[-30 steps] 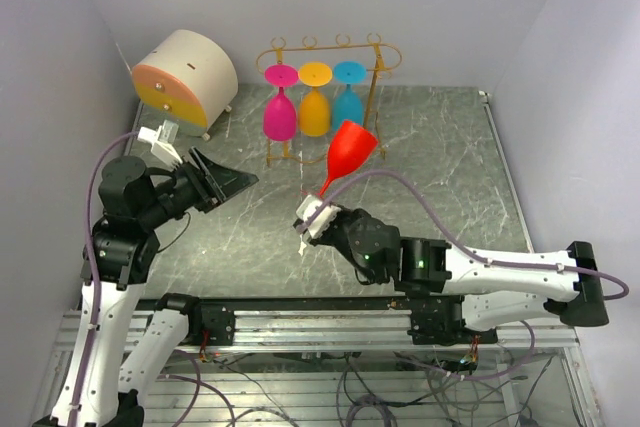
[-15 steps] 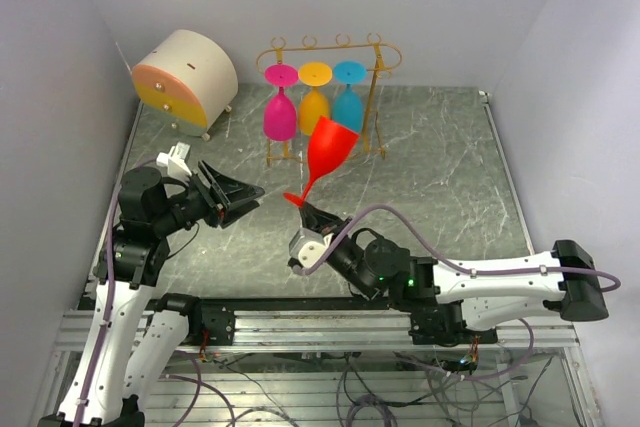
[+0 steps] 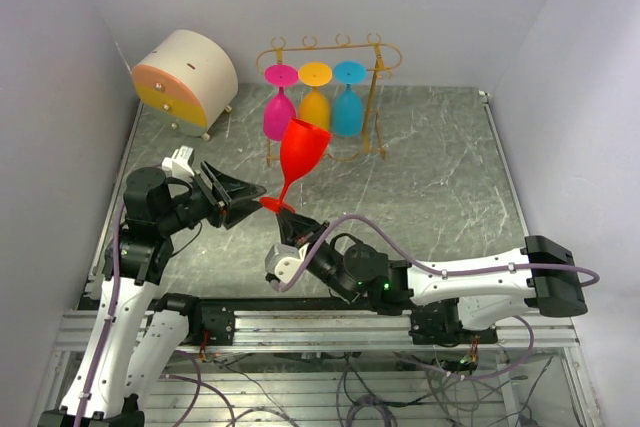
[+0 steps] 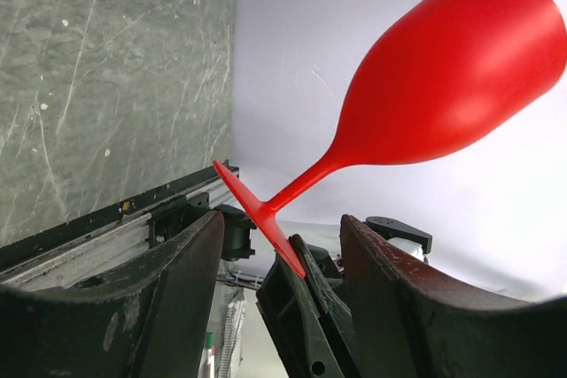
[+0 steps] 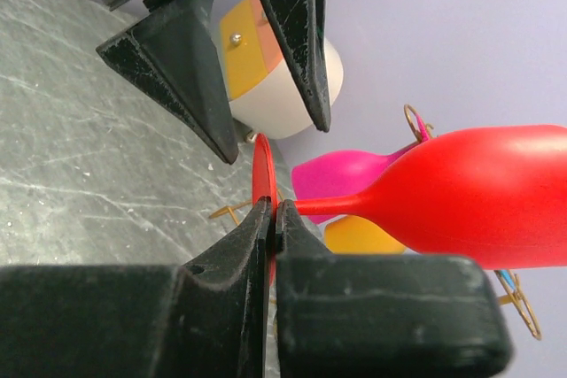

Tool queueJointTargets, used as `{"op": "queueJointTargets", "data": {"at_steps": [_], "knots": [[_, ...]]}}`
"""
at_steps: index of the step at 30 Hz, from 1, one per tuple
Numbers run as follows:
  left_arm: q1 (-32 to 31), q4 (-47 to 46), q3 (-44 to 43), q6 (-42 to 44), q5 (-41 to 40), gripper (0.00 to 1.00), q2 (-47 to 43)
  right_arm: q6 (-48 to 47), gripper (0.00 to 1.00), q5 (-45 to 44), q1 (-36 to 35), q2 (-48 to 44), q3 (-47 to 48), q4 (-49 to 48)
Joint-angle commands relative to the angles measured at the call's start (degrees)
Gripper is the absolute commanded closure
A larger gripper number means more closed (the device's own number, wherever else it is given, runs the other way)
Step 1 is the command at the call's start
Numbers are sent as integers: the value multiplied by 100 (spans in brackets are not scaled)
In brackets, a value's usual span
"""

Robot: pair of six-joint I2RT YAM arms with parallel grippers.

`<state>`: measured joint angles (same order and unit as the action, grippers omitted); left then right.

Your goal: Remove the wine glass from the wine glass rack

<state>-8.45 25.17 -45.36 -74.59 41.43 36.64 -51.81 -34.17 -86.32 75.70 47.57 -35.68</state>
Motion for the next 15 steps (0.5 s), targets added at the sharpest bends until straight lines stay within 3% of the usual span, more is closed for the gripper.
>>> {"op": "queueJointTargets", "data": {"at_steps": [1, 5, 10, 15], "knots": [[27, -110, 89, -191, 363, 34, 9, -245, 100, 63, -71, 95, 136, -604], [27, -336, 213, -356, 397, 36, -4, -416, 100, 87, -154, 182, 97, -756], [27, -534, 274, -430, 454, 46, 17, -630, 100, 17, -216, 371, 67, -999], [27, -807, 448, -527, 503, 69, -43, -594, 100, -75, -252, 375, 52, -982]]}}
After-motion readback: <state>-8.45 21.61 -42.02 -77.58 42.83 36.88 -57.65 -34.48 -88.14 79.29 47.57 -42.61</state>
